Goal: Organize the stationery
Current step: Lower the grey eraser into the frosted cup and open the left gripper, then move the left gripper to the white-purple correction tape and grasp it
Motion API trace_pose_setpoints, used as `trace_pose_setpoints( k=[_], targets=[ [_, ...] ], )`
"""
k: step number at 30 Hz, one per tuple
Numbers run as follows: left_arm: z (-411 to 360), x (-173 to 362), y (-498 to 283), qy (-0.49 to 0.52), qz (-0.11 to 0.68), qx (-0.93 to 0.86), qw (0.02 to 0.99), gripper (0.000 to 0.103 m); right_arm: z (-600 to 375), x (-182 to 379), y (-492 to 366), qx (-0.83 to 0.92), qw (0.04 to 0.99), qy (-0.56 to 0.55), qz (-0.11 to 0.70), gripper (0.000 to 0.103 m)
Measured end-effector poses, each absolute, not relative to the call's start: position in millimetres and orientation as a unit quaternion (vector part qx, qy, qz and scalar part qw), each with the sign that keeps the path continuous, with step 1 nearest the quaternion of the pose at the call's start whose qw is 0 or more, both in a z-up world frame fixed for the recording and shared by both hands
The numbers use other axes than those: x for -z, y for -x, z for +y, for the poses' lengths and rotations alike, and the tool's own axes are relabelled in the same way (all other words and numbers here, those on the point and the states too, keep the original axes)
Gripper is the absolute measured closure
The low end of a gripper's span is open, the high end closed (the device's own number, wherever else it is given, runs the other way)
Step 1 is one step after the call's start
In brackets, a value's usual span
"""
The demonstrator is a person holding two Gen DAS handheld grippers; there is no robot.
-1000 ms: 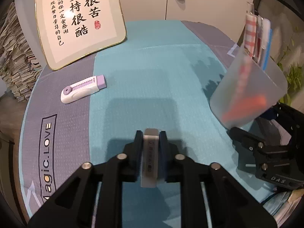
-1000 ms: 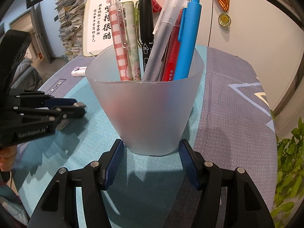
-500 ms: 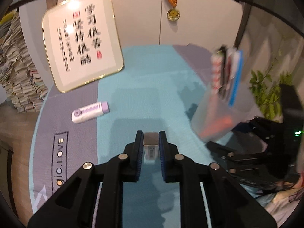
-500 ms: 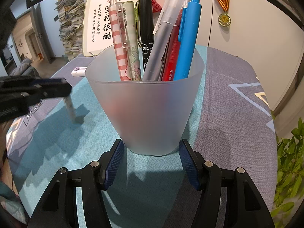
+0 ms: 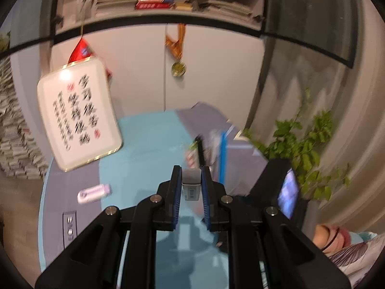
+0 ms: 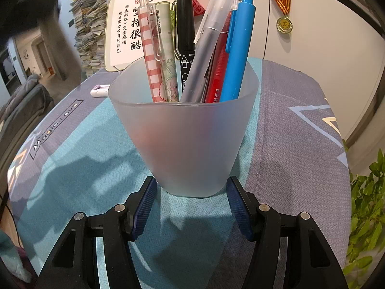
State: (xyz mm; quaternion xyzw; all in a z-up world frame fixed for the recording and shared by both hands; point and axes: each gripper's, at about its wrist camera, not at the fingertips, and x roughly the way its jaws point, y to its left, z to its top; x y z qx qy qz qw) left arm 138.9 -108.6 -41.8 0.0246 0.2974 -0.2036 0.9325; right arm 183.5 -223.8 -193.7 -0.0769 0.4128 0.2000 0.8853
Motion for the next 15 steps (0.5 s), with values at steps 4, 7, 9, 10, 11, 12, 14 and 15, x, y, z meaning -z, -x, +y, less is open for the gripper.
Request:
trace_pose_setpoints(
  k=[4,7,9,10,11,12,14,15],
  targets=[
    [-119,37,-144,-0.019,0.29,0.221,0.931,0.089,-224,194,-184,-0.2,0.885,0.077,0.413,0.04],
    [-128,41,-150,-0.021,0.297,0.227,0.927,0.089,-224,194,-184,-0.2,0.885,0.077,0.413,0.04],
    [-132,46,-155,-0.022,0.306,0.226,0.925,0.089,-224,194,-184,-0.2,0.885,0.077,0.413,0.04],
    [-133,48,-157,-0.021,0.31,0.226,0.923,0.089,-225,194,-184,-0.2,0.885,0.077,0.413,0.04],
    [-134,50,-161,-0.02,0.317,0.226,0.921,0.089,-224,194,-184,-0.2,0.885,0.077,0.413,0.04],
    [-134,53,-163,-0.019,0.321,0.226,0.92,0.089,-225,194,-184,-0.2,0.885,0.077,0.413,0.04],
    [-136,56,-167,-0.017,0.329,0.226,0.917,0.089,-225,194,-185,-0.2,0.885,0.077,0.413,0.04],
    [-136,57,-168,-0.016,0.332,0.227,0.915,0.089,-225,194,-185,-0.2,0.885,0.077,0.413,0.04]
  ],
)
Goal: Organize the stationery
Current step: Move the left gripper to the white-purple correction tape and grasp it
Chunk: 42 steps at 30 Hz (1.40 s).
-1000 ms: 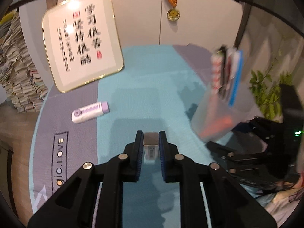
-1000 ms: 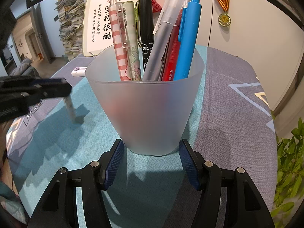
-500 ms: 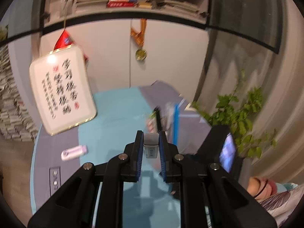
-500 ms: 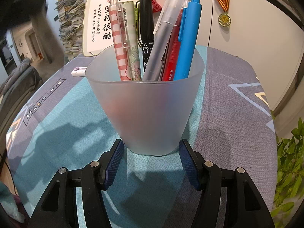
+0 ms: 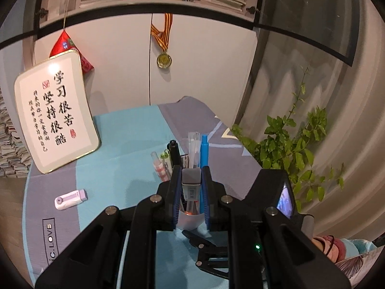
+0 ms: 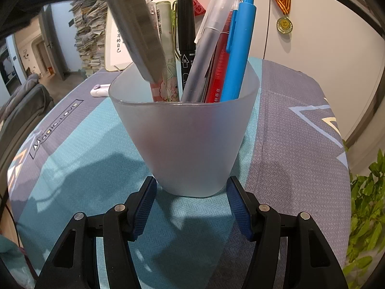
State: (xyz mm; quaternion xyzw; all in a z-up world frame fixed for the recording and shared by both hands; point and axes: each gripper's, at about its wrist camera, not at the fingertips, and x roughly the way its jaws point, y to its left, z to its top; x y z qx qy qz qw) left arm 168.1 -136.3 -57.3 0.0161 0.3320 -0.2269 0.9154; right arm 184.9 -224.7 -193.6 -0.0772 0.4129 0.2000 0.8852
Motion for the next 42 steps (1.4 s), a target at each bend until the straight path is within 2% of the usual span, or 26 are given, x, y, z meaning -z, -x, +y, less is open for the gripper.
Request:
trace_pose_setpoints(
  k=[26,31,37,40,42],
  targets=[
    [-135,65,-174,-0.017,0.351,0.227,0.908,0.088,-226,192,-184,-0.2,0.885,0.078,0.413,0.04],
    [-115,72,-182,-0.003,0.361,0.192,0.913,0.087,-225,192,-184,-0.2,0.885,0.078,0.413,0.04],
    [-57,83,-202,0.067,0.382,0.097,0.917,0.084,-225,192,-184,-0.2,0.885,0.078,0.413,0.04],
    [-28,88,-209,0.087,0.386,0.052,0.917,0.078,-225,192,-184,-0.2,0.885,0.078,0.413,0.04],
    [-12,93,-214,0.094,0.39,0.025,0.916,0.068,-226,192,-184,-0.2,0.885,0.079,0.413,0.04]
  ],
)
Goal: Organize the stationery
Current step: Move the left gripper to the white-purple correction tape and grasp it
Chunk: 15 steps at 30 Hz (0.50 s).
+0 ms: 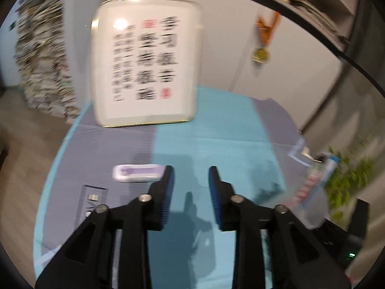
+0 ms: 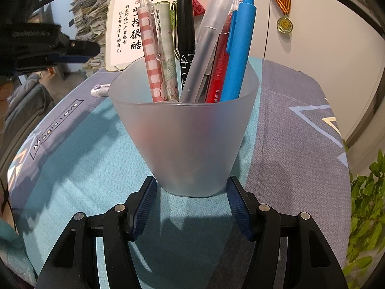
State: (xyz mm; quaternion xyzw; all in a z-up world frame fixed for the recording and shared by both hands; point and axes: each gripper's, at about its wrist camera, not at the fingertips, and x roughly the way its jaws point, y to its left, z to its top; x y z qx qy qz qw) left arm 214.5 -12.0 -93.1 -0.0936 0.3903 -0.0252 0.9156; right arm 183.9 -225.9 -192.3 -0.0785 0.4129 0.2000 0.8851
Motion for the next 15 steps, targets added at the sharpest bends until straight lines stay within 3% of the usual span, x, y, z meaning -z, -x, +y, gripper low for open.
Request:
trace_pose_setpoints(
  k=[15],
  targets=[
    [45,143,-254,0.235,0.47,-0.13,0.841,0.052,-225,192,-183,-0.2,0.885,0.079,0.413,0.04]
  ],
)
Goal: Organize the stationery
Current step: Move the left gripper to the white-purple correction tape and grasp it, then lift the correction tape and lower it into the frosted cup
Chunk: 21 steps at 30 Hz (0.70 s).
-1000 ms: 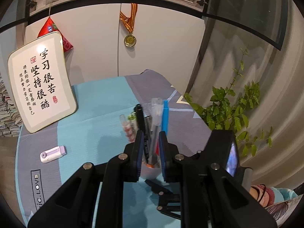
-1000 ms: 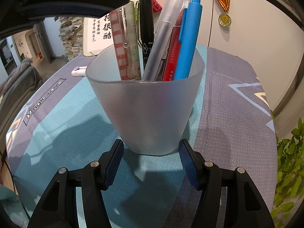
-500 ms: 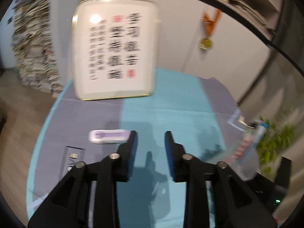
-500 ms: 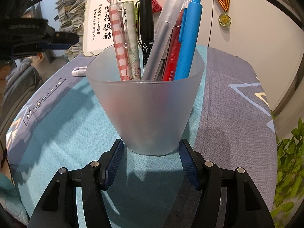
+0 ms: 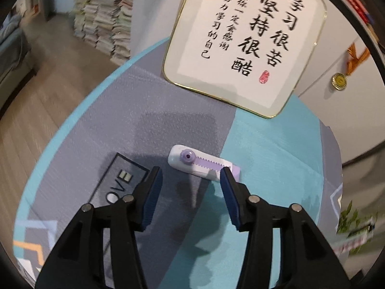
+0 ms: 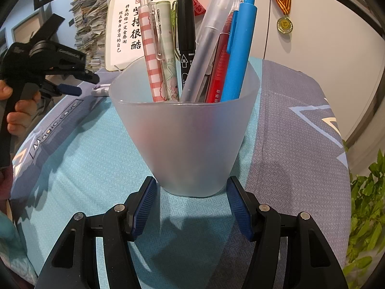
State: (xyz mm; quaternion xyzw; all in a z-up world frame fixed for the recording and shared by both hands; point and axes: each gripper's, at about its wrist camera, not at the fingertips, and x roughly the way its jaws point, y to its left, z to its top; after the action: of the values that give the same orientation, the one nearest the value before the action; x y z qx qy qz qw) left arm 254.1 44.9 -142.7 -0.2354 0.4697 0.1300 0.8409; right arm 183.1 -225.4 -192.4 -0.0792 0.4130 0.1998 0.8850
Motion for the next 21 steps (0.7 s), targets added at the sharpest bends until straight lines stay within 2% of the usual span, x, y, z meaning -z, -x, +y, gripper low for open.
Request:
trace_pose_setpoints(
  k=[3,8,17,20,21],
  targets=[
    [44,145,-262,0.253,0.468,-0.16,0.831,0.048,-226,192,-183,-0.199,0.885,0.08,0.413,0.04],
    [50,155,-278,0.288,0.485,-0.2,0.802,0.048,-226,192,-182,-0.199,0.885,0.08,0.413,0.04],
    [45,163,-306,0.275,0.507,-0.239,0.781,0.044,-226,192,-182,-0.2,0.885,0.08,0.413,0.04],
    [42,162,-307,0.256,0.516,-0.232,0.784,0.049,-226,192,-182,-0.2,0.885,0.08,0.413,0.04],
    [39,160,-305,0.244,0.518,-0.23,0.787,0.061,-225,192,-182,-0.2,0.885,0.08,0.413,0.04]
  ],
)
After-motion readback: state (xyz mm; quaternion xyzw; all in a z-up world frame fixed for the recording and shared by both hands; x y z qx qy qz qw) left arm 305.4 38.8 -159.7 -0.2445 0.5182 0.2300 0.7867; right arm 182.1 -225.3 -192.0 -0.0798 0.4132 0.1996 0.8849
